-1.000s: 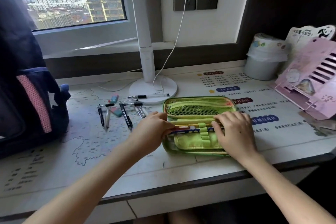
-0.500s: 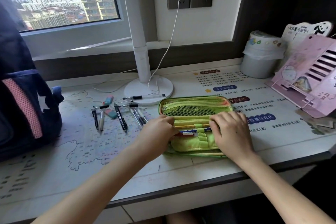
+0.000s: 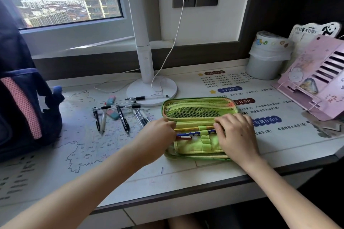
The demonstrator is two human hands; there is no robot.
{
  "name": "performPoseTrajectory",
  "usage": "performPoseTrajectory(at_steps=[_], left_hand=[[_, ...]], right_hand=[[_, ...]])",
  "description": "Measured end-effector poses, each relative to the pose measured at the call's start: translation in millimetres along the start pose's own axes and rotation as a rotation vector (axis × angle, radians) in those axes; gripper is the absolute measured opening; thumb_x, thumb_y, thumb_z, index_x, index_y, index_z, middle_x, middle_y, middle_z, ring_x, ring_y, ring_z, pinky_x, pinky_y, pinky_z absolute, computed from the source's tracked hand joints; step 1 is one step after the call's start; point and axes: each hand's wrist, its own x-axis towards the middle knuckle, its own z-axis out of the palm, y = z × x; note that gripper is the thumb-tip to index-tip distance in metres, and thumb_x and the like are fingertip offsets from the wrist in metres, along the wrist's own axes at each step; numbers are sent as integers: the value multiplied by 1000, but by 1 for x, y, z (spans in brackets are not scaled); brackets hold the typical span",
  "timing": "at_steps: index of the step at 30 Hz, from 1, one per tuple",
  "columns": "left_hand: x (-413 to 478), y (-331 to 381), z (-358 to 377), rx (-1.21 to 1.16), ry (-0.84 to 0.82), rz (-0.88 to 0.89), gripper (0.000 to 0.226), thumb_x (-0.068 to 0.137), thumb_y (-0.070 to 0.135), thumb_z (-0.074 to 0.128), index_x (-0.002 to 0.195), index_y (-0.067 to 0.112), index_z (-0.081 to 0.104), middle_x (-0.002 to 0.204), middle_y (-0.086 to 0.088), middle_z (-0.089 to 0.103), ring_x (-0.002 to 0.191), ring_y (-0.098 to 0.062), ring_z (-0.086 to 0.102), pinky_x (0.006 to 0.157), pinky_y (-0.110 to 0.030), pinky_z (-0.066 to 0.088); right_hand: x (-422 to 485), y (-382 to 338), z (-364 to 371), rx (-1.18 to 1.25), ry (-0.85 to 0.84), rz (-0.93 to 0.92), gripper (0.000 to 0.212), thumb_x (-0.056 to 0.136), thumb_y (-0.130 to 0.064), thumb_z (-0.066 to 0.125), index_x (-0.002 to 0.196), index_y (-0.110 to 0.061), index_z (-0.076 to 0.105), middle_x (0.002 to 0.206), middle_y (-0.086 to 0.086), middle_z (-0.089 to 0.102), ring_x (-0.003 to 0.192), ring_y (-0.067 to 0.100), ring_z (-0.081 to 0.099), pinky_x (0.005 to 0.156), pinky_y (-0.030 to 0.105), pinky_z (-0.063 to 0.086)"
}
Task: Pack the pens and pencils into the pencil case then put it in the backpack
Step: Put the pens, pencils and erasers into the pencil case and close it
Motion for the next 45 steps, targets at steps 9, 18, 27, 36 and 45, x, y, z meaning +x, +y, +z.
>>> performPoseTrajectory(at_steps=[9, 18, 27, 36, 45], left_hand=[[10, 0, 13, 42, 190, 103, 17, 58, 4, 79, 71, 12, 72, 67, -1, 58, 62, -21, 54, 45, -25, 44], [36, 24, 34, -192, 350, 164, 24, 56, 1, 78, 68, 15, 62, 65, 2, 60, 60, -19, 56, 46, -24, 48], [10, -5, 32, -417, 471, -26, 13, 75, 28, 71, 73, 15, 70, 75, -1, 64, 72, -23, 55, 66, -30, 44], [-48, -99, 56, -500, 492, -895, 23, 90, 24, 53, 74, 8, 53, 70, -8, 58, 67, -26, 49, 56, -31, 31], [-53, -160, 73, -510, 361, -1139, 28, 87, 33, 53, 82, 6, 49, 85, -13, 59, 76, -30, 53, 59, -32, 37]], right_hand=[[0, 0, 1, -8, -3, 0, 39, 89, -35, 36, 92, -15, 69, 87, 1, 69, 81, 25, 59, 75, 38, 41], [1, 0, 1, -5, 3, 5, 40, 90, -34, 34, 93, -15, 69, 88, 2, 69, 82, 25, 59, 75, 38, 40], [2, -4, -6, -21, 57, -42, 35, 89, -31, 39, 92, -16, 70, 88, 0, 69, 84, 24, 59, 79, 37, 33], [18, -91, -3, 227, 46, -188, 25, 84, -33, 49, 87, -19, 70, 84, -5, 67, 80, 20, 58, 76, 32, 31], [47, -180, 19, 251, -228, -279, 37, 86, -44, 43, 90, -19, 70, 86, 0, 68, 84, 24, 59, 79, 37, 40]])
